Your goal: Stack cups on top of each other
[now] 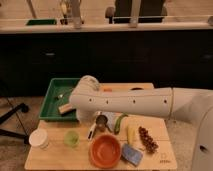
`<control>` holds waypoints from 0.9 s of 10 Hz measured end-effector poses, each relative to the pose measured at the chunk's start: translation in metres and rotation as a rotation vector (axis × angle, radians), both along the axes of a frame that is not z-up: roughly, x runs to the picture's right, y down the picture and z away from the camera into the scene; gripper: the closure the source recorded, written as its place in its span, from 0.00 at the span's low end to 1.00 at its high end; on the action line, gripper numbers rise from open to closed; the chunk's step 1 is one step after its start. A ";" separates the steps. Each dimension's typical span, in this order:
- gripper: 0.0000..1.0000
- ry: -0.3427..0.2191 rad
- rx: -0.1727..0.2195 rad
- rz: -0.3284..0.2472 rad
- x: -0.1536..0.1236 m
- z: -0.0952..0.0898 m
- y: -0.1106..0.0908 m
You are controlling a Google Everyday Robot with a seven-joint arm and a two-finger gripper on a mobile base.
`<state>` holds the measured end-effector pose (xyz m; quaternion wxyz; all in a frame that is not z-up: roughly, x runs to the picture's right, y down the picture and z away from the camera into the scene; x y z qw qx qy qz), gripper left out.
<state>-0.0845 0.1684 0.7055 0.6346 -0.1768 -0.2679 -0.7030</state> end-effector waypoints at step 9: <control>0.20 -0.041 0.026 0.023 0.033 0.018 -0.001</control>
